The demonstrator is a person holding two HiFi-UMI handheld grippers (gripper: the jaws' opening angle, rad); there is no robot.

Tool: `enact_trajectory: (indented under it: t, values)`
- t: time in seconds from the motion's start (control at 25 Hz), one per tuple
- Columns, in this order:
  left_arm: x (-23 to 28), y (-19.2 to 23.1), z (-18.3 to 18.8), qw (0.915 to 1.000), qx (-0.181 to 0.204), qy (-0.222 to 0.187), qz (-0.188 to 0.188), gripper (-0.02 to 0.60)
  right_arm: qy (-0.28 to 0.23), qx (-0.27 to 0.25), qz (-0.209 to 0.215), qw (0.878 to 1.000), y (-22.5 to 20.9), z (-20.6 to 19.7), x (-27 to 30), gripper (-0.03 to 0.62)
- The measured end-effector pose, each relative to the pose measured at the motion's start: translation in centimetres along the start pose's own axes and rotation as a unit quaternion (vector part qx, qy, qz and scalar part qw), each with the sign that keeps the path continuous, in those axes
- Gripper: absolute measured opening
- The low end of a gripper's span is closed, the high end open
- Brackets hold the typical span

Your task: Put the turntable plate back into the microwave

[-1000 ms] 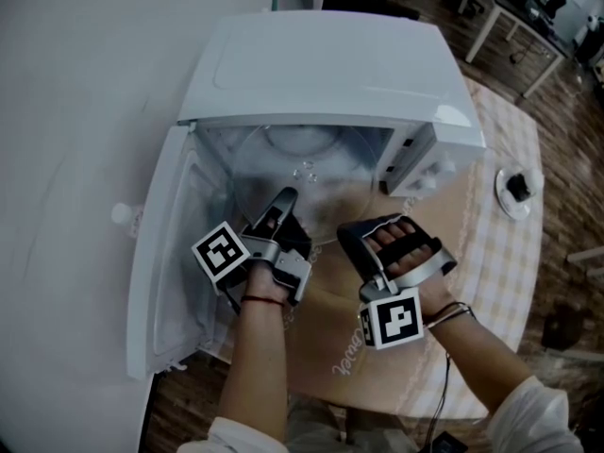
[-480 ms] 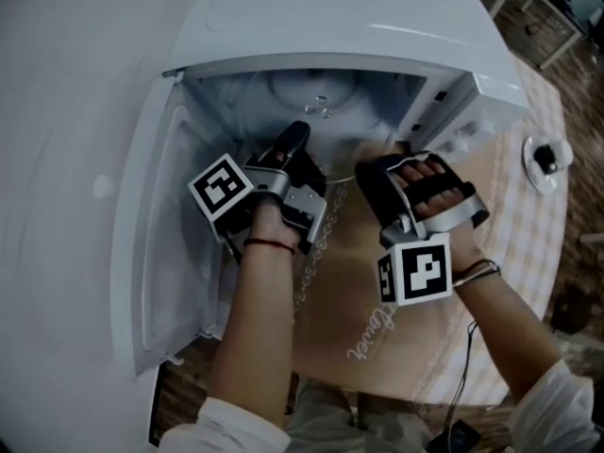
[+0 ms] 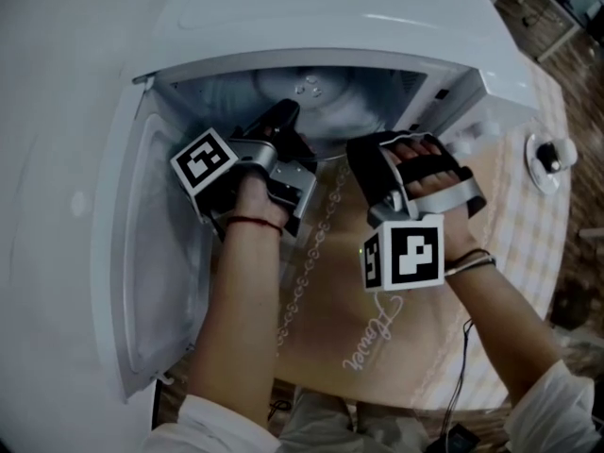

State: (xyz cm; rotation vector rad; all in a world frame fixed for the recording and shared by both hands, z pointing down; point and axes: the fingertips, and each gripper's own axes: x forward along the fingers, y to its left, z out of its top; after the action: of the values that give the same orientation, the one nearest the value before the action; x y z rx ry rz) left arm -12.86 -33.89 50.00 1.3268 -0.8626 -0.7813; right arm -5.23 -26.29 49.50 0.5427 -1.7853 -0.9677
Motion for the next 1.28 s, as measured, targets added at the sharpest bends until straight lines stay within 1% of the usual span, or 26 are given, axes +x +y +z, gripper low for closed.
enact_trajectory:
  t: [0.12, 0.24, 0.32, 0.44, 0.52, 0.64, 0.8, 0.96, 1.16, 1.28]
  values:
    - [0.9, -0.3, 0.7, 1.0, -0.002, -0.006, -0.006, 0.012, 0.007, 0.01, -0.008, 1.0, -0.8, -0.2, 1.0, 0.06]
    - [1.9, -0.4, 1.3, 0.9999, -0.003, -0.009, -0.005, 0.012, 0.001, 0.014, -0.009, 1.0, -1.3, 0.0, 1.8, 0.061]
    - [2.4, -0.2, 1.5, 0.9999, -0.003, -0.01, 0.002, 0.012, -0.005, 0.01, -0.007, 1.0, -1.2, 0.4, 2.3, 0.061]
    - [2.9, -0.1, 2.0, 0.9998, 0.005, -0.015, 0.01, 0.012, -0.004, -0.001, -0.016, 1.0, -1.6, 0.8, 3.2, 0.061]
    - [3.4, -0.1, 2.3, 0.9998, 0.007, -0.018, 0.009, 0.012, 0.0, -0.005, -0.019, 1.0, -1.9, 0.6, 3.7, 0.061]
    - [4.1, 0.1, 2.5, 0.9997, -0.003, -0.024, 0.008, 0.012, 0.006, -0.008, -0.018, 1.0, -2.1, 0.3, 4.3, 0.061]
    - [5.0, 0.4, 2.7, 0.9995, 0.002, -0.028, 0.012, 0.012, 0.024, -0.015, -0.015, 0.999, -2.2, 0.0, 5.1, 0.06]
    - [5.4, 0.6, 3.0, 0.9991, -0.011, -0.036, 0.017, 0.014, 0.029, -0.023, -0.014, 0.999, -2.4, 0.1, 5.8, 0.06]
    - [5.2, 0.9, 4.0, 0.9973, -0.035, -0.063, 0.01, 0.012, 0.021, -0.043, -0.021, 0.999, -3.1, 0.4, 6.2, 0.057]
    - [5.3, 1.2, 4.1, 0.9965, -0.044, -0.067, 0.022, 0.012, 0.026, -0.049, -0.02, 0.998, -3.3, 0.5, 6.4, 0.054]
